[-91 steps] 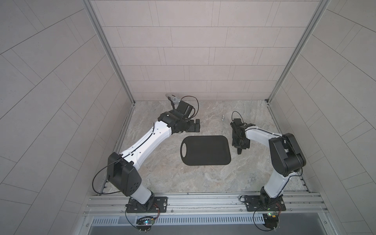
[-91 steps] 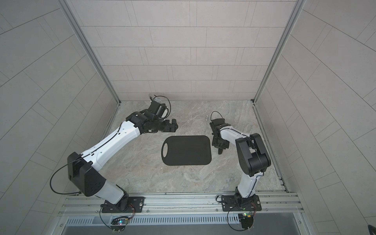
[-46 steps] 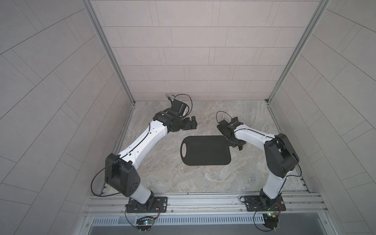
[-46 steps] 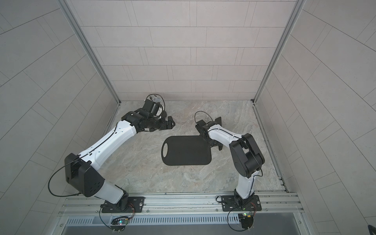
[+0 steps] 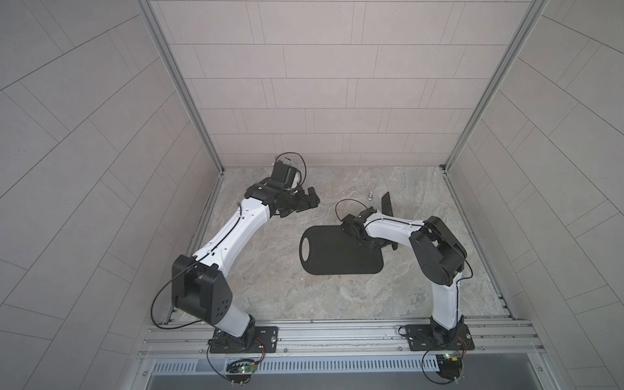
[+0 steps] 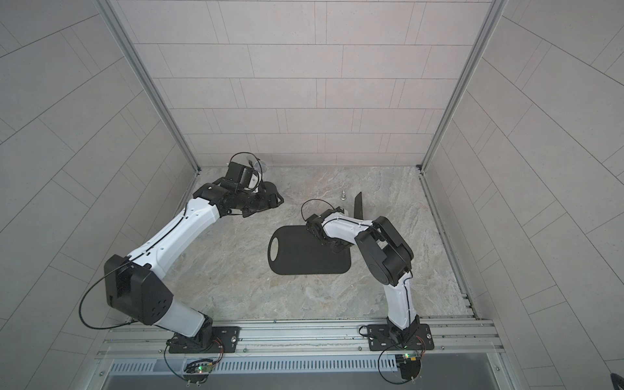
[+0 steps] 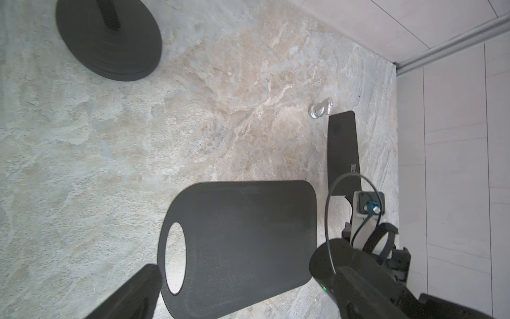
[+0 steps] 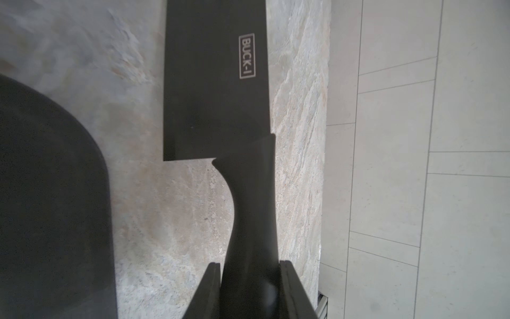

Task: Align the knife with the edge of the cutting board
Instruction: Adjust the knife at the center of the board.

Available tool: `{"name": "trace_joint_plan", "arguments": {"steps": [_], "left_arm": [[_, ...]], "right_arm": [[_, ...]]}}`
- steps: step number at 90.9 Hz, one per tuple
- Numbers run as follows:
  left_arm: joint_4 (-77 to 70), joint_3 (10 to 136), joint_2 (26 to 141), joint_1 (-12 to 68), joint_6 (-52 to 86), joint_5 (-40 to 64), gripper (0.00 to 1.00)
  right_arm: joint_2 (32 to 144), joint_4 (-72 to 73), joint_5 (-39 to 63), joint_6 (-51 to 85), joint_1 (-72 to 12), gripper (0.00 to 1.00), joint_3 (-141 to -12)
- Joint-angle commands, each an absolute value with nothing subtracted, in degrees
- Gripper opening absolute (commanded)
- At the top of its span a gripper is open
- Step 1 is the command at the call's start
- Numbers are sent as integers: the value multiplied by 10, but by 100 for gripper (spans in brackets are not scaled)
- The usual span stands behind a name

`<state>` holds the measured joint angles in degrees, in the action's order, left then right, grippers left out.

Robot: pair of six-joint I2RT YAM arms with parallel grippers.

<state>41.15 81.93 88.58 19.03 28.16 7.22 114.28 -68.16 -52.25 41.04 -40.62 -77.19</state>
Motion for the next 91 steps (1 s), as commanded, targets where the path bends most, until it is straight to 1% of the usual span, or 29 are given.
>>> {"name": "trace_joint_plan", "arguments": {"steps": [1,23,43,52,61,70,80,86,91], "left_arm": [[402,810,873,170,294,103,100],[402,809,870,160,295,100,100],[399,806,868,152,299,105,100],[399,806,867,150,299,107,100],[399,806,866,149,299,107,100],[399,806,866,149,298,108,100],[399,807,867,148,298,111,100],[399,807,867,147,297,111,100],[399,807,867,147,296,112,100]], "right_arm": [[1165,-722,-559,409,-433,0,-793],[1219,-775,-603,412,-479,0,-834],[1254,-798,-611,417,-507,0,-850],[1250,-795,-593,415,-513,0,-852],[1204,-725,-531,361,-513,0,-832],[1145,-644,-451,309,-510,10,-807],[1085,-590,-364,279,-494,22,-787],[1056,-566,-322,268,-479,30,-775],[1034,-554,-290,261,-465,39,-766]]}}
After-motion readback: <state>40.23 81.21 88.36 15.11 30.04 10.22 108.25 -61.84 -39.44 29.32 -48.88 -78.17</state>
